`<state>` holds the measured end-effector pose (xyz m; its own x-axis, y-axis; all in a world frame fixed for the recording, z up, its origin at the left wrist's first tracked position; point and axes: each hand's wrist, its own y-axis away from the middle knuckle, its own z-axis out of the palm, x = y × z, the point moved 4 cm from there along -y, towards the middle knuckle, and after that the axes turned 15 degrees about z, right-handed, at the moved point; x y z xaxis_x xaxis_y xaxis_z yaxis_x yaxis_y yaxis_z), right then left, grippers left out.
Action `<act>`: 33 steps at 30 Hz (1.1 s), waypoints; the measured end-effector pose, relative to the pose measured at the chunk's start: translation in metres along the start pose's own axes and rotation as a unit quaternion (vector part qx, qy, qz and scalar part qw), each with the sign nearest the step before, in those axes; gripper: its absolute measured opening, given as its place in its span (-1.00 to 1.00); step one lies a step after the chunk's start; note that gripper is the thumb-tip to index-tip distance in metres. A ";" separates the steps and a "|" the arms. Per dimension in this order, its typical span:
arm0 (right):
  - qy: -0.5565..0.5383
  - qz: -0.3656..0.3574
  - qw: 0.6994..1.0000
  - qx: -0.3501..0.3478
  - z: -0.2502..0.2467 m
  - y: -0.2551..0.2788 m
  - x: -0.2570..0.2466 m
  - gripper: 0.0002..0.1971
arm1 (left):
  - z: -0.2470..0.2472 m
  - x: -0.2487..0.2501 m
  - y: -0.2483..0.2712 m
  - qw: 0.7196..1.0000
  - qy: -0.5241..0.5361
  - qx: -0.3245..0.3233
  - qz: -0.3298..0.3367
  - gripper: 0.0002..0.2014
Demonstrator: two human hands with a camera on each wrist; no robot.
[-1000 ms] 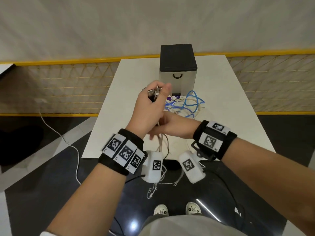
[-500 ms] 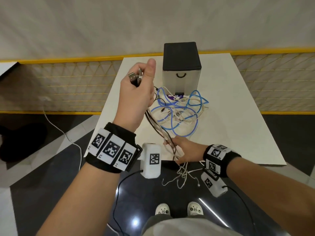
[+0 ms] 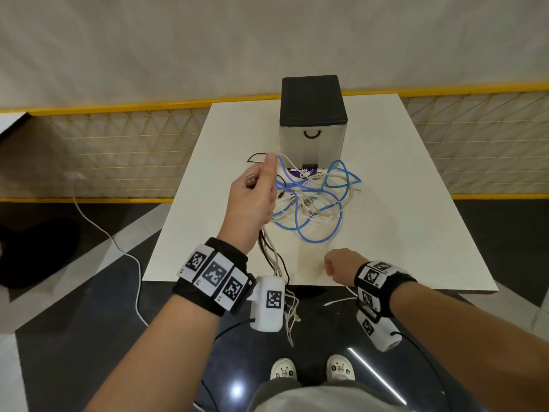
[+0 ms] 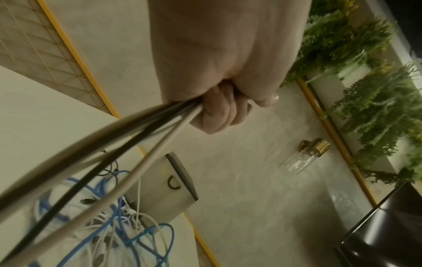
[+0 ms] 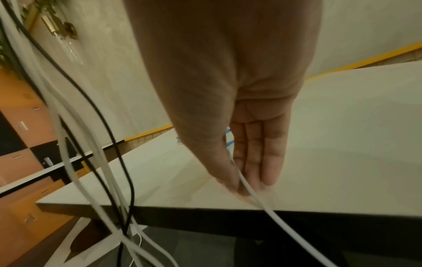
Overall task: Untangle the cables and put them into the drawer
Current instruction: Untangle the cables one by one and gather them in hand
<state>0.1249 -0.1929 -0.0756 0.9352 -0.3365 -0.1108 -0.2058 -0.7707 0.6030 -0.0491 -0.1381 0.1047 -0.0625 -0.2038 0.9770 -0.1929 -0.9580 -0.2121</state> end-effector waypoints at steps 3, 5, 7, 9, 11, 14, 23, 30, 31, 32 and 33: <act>-0.059 0.003 0.998 -0.003 -0.009 -0.002 0.000 -0.77 | 0.000 -0.017 -0.002 0.999 -0.032 -0.018 -0.012 -0.58; -0.159 -0.019 0.987 -0.001 -0.027 0.000 -0.004 -0.81 | 0.001 -0.030 -0.002 0.997 -0.057 -0.039 -0.029 -0.65; -0.279 -0.053 0.959 0.017 -0.054 0.003 -0.009 -0.87 | 0.004 -0.044 0.000 0.992 -0.092 -0.068 -0.054 -0.75; -0.392 -0.083 0.916 0.026 -0.083 0.010 -0.015 -0.85 | 0.010 -0.056 0.005 0.982 -0.135 -0.093 -0.097 -0.77; -0.507 -0.103 0.855 0.019 -0.108 0.016 -0.021 -0.81 | 0.019 -0.069 0.013 0.967 -0.165 -0.131 -0.146 -0.66; -0.596 -0.110 0.795 0.025 -0.134 0.020 -0.023 -0.79 | 0.035 -0.084 0.026 0.937 -0.194 -0.236 -0.172 -0.76; -0.362 0.009 0.912 0.191 -0.139 -0.003 0.025 -0.78 | 0.001 -0.101 0.005 0.939 -0.308 -0.131 -0.076 -0.81; -0.199 -0.223 0.948 0.109 -0.117 0.027 -0.040 -0.72 | 0.017 -0.081 -0.012 0.930 -0.337 -0.123 0.075 -0.91; -0.212 -0.218 0.950 0.068 -0.114 0.029 -0.045 -0.70 | 0.017 -0.079 -0.014 0.936 -0.323 -0.109 0.083 -0.90; -0.225 -0.209 0.950 0.065 -0.114 0.030 -0.047 -0.69 | 0.015 -0.076 -0.015 0.948 -0.296 -0.084 0.086 -0.86; -0.230 -0.208 0.947 0.080 -0.114 0.030 -0.046 -0.67 | 0.011 -0.073 -0.017 0.961 -0.258 -0.049 0.085 -0.78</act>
<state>0.1082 -0.1389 0.0373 0.7274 -0.1576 -0.6679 0.0771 -0.9484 0.3077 -0.0305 -0.1094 0.0368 0.3884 -0.4530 0.8025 -0.3160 -0.8835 -0.3458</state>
